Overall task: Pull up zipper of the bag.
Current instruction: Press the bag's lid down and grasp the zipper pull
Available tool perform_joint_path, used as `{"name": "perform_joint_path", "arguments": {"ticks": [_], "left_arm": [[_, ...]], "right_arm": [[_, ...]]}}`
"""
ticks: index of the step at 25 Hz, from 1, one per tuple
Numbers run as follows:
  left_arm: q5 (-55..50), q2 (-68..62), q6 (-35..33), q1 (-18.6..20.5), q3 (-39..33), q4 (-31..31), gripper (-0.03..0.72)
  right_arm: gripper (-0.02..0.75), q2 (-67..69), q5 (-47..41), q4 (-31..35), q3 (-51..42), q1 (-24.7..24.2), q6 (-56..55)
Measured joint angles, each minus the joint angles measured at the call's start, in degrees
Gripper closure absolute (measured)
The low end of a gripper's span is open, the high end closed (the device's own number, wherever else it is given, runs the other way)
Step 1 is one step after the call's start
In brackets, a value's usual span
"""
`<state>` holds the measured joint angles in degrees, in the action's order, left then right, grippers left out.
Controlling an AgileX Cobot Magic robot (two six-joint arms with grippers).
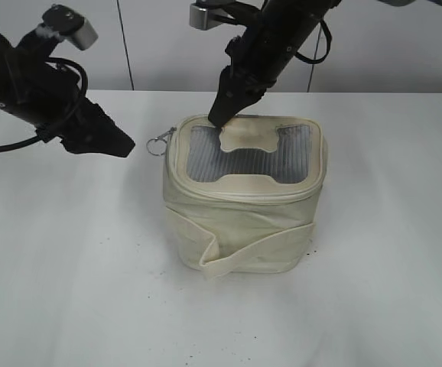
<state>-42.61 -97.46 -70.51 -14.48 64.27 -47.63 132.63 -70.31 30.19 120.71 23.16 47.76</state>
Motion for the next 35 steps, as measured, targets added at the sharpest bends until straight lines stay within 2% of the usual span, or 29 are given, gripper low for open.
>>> {"name": "perform_joint_path", "arguments": {"ticks": [6, 15, 23, 27, 35], "left_arm": [[4.16, 0.00, -3.01, -2.77, 0.00, 0.53, 0.125], [14.78, -2.17, -3.25, -9.28, 0.05, 6.87, 0.124], [22.25, -5.28, -3.40, -11.80, 0.33, 11.37, 0.139], [24.55, -5.28, -3.40, -12.72, 0.54, 11.56, 0.238], [23.04, -6.07, -3.40, -13.31, 0.54, 13.81, 0.554]], "right_arm": [[0.722, 0.00, 0.00, 0.24, 0.00, 0.00, -0.14], [0.723, 0.00, 0.00, 0.29, 0.00, 0.00, -0.30], [0.724, 0.00, 0.00, 0.35, 0.00, 0.00, -0.35], [0.724, 0.00, 0.00, 0.35, 0.00, 0.00, -0.35], [0.724, 0.00, 0.00, 0.35, 0.00, 0.00, -0.41]]}}
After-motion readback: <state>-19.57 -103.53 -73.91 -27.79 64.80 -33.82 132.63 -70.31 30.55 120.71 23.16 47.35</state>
